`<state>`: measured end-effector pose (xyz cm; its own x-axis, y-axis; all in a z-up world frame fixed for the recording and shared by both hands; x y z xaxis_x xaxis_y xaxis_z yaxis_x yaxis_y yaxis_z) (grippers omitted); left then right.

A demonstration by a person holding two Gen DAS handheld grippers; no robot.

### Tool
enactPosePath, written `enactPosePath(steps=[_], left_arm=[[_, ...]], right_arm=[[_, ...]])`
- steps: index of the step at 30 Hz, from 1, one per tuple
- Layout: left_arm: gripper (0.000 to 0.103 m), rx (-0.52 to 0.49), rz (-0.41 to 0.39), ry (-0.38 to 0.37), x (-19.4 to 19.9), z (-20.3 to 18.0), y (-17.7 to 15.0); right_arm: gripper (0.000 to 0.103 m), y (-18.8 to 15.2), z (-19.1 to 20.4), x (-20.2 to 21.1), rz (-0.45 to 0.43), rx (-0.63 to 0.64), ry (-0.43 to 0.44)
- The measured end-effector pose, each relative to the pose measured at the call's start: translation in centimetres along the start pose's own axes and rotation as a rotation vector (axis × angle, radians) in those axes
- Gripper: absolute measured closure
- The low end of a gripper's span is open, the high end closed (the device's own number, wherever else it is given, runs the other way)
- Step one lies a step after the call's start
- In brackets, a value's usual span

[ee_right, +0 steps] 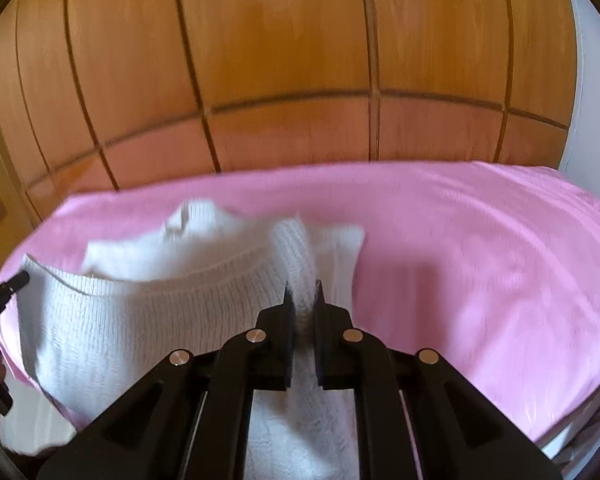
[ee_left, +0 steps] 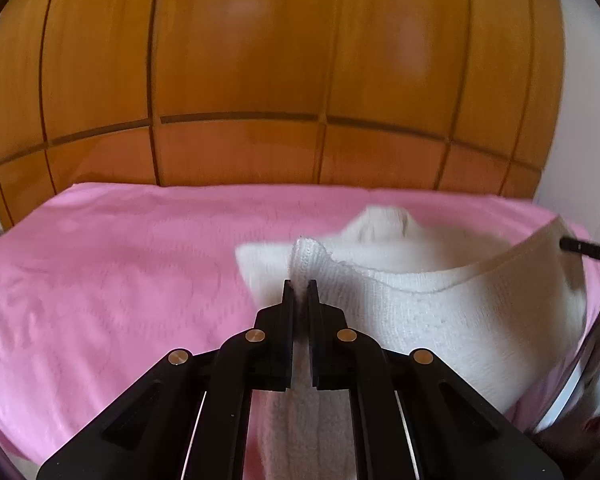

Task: Fold small clothes

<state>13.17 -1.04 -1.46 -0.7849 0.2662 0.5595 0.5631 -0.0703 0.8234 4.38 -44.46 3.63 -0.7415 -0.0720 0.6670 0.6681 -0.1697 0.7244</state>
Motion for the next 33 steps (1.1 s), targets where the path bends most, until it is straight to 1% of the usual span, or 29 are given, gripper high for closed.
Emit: enactPosePath(steps=[2, 3, 5, 7, 9, 10, 11, 12, 13, 16, 17, 18, 19, 20, 21, 22, 23, 24, 25, 26, 27, 28, 29, 31, 33], left_arm=[[0.098, 0.045, -0.003, -0.004, -1.6, 1.1, 2.1], [0.098, 0.067, -0.002, 0.005, -3.0, 1.9, 3.5], [0.098, 0.109, 0.013, 0.011, -5.4, 2.9, 5.1], [0.098, 0.152, 0.040, 0.029, -8.2, 3.8, 6.3], [0.098, 0.169, 0.072, 0.059, -11.1, 4.3, 6.9], [0.098, 0.169, 0.097, 0.083, -13.0, 4.4, 7.1], [0.098, 0.159, 0.123, 0.108, -14.7, 4.5, 6.9], [0.098, 0.157, 0.148, 0.133, -16.2, 4.6, 6.6], [0.099, 0.164, 0.187, 0.152, -17.9, 4.7, 5.8], [0.098, 0.182, 0.261, 0.172, -20.6, 4.9, 3.9], [0.098, 0.182, 0.270, 0.170, -20.5, 4.8, 3.4], [0.097, 0.177, 0.258, 0.178, -20.1, 4.7, 3.4], [0.087, 0.171, 0.231, 0.201, -19.4, 5.0, 3.8], [0.080, 0.175, 0.218, 0.202, -18.7, 5.1, 4.1], [0.068, 0.192, 0.187, 0.186, -17.6, 5.1, 4.7], [0.061, 0.200, 0.162, 0.165, -16.8, 4.8, 5.0], [0.060, 0.201, 0.130, 0.127, -15.8, 4.5, 5.4], [0.060, 0.183, 0.105, 0.067, -14.7, 3.5, 5.8], [0.057, 0.164, 0.101, 0.020, -14.1, 2.7, 6.0], [0.053, 0.143, 0.109, -0.029, -13.9, 1.7, 6.0], [0.047, 0.121, 0.124, -0.076, -13.6, 0.6, 5.7], [0.045, 0.095, 0.141, -0.108, -13.7, -0.6, 5.2], [0.045, 0.061, 0.167, -0.127, -14.1, -1.7, 4.6], [0.045, 0.013, 0.231, -0.129, -15.6, -3.1, 3.4], [0.046, 0.014, 0.294, -0.129, -17.4, -3.7, 1.9]], right_arm=[[0.096, 2.5, -0.7, -1.2, -0.026, -0.018, -0.009], [0.096, 3.4, -1.1, -1.8, -0.031, -0.029, -0.010], [0.097, 5.5, -2.1, -3.9, -0.035, -0.068, -0.011], [0.097, 7.6, -2.8, -6.8, -0.035, -0.082, -0.048], [0.097, 8.7, -3.4, -9.4, -0.023, -0.095, -0.075], [0.098, 9.1, -3.6, -11.3, -0.011, -0.083, -0.118], [0.103, 9.2, -3.9, -13.0, 0.005, -0.072, -0.168], [0.103, 9.0, -4.5, -14.6, 0.027, -0.075, -0.215], [0.103, 8.3, -5.4, -16.6, 0.068, -0.098, -0.241], [0.103, 5.9, -7.5, -20.1, 0.180, -0.182, -0.248], [0.103, 5.5, -7.9, -20.3, 0.186, -0.199, -0.252], [0.103, 5.4, -8.2, -20.1, 0.180, -0.212, -0.247], [0.101, 5.6, -8.4, -19.3, 0.157, -0.228, -0.245], [0.099, 5.9, -8.5, -18.6, 0.133, -0.232, -0.246], [0.096, 6.3, -8.3, -17.3, 0.100, -0.229, -0.242], [0.093, 6.7, -7.9, -16.6, 0.082, -0.224, -0.230], [0.087, 7.0, -7.2, -15.7, 0.063, -0.216, -0.207], [0.080, 7.4, -6.4, -15.0, 0.048, -0.204, -0.175], [0.074, 7.6, -4.8, -14.4, 0.046, -0.181, -0.107], [0.061, 7.6, -3.3, -14.0, 0.059, -0.164, -0.039], [0.053, 7.4, -1.7, -14.0, 0.079, -0.147, 0.030], [0.052, 7.0, 0.4, -14.0, 0.102, -0.119, 0.093], [0.052, 6.7, 1.9, -14.1, 0.119, -0.089, 0.119], [0.051, 5.5, 5.5, -15.0, 0.179, -0.013, 0.175], [0.050, 4.4, 7.6, -16.1, 0.223, 0.037, 0.179]])
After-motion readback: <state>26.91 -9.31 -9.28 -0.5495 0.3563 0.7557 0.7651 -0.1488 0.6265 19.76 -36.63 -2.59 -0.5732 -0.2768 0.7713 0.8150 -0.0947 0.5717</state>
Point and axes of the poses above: each gripper's, at about its wrist camera, not at the fingertips, and x roughly against the way its jaws point, z to its left, y to its top, the point moved 5 cm from there along -x, roughly the way its jaws point, and after that the axes turned 1 degree about y, right-handed, at the moved point
